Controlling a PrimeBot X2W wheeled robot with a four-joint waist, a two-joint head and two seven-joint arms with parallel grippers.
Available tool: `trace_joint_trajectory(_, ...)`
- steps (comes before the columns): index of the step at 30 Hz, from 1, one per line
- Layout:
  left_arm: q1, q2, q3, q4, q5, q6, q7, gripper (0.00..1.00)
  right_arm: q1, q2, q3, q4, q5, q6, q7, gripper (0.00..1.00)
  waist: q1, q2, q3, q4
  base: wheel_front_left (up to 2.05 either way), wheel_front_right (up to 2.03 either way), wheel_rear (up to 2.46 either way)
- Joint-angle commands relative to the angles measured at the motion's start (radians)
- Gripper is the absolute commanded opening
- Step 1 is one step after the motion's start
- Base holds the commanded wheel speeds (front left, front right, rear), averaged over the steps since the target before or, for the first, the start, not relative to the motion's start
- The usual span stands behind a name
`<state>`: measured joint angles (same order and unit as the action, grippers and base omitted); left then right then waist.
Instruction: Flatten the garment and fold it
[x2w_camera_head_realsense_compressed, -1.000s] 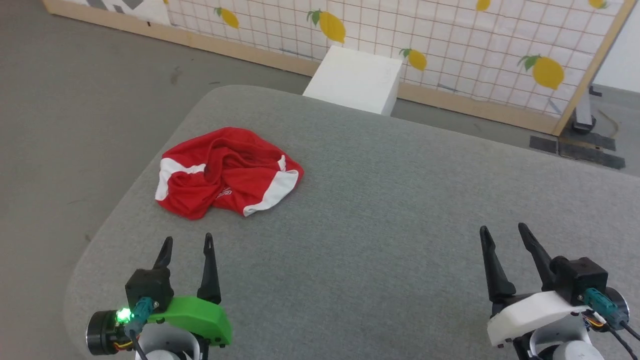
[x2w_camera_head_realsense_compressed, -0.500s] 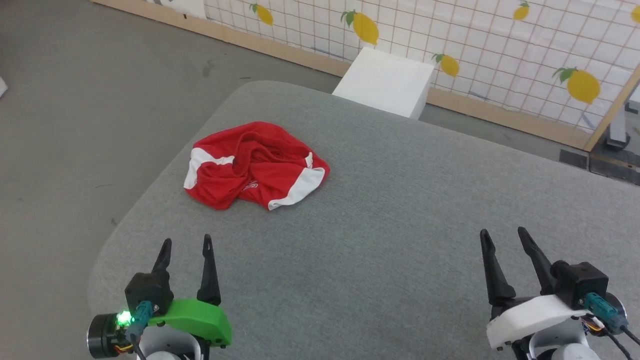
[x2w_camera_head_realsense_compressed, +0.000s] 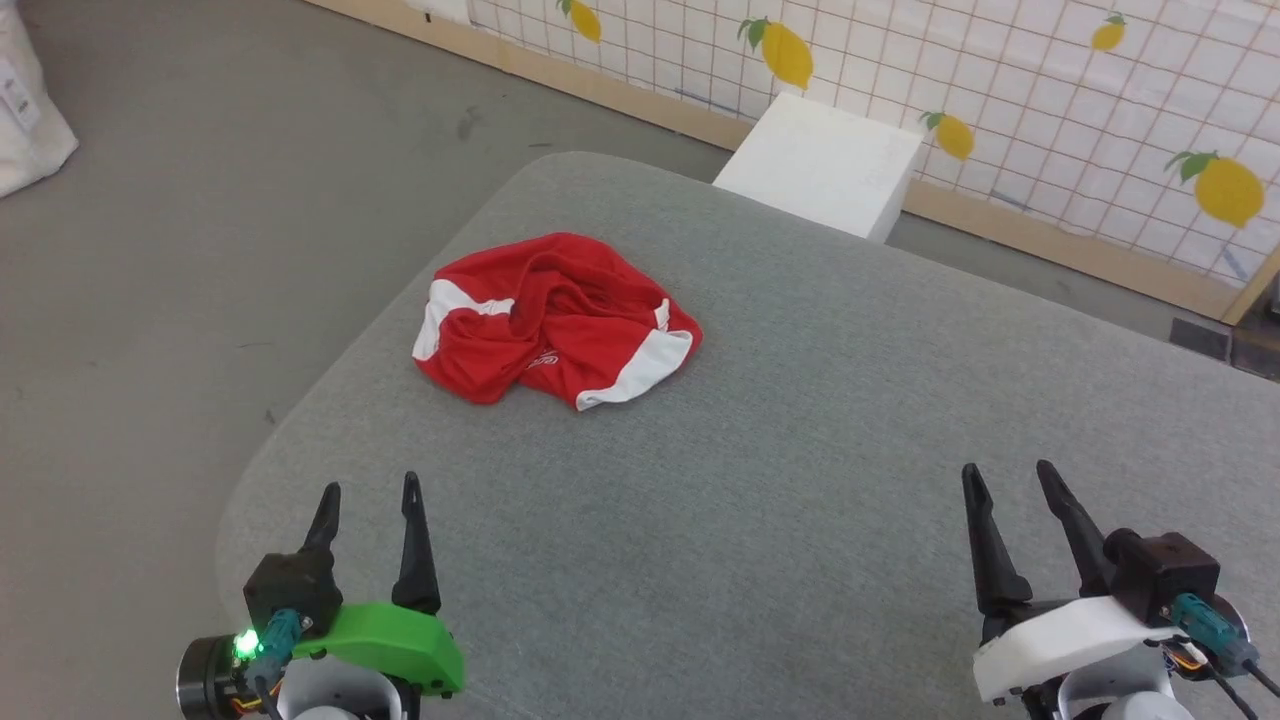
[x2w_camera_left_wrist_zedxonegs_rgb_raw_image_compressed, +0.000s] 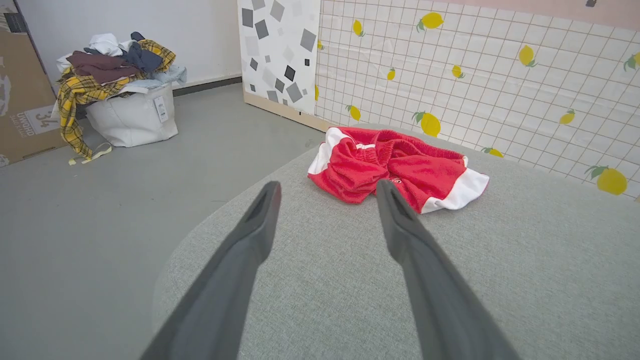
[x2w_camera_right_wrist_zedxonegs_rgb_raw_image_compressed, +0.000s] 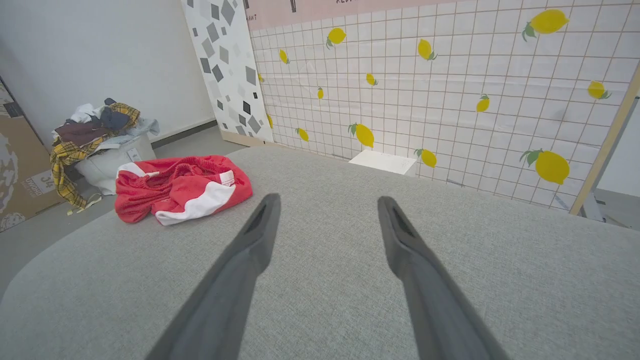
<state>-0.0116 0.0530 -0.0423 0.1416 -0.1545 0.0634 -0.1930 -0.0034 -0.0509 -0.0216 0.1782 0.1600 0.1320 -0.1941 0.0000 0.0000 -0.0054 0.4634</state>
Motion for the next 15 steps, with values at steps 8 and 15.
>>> trace_joint_trajectory(8,0.008,-0.002,-0.007,0.017,-0.015,0.012,-0.027,1.0,0.011,0.001,-0.008,0.023,0.019,-0.001,-0.025,1.0,0.0,0.0,0.002,0.034,0.0,0.0,0.0)
trace_joint_trajectory(15,0.008,0.001,-0.011,0.04,-0.007,0.013,-0.041,1.0,0.014,0.001,-0.012,0.034,0.034,-0.001,-0.04,1.0,0.0,0.0,0.004,0.053,0.0,0.0,0.0)
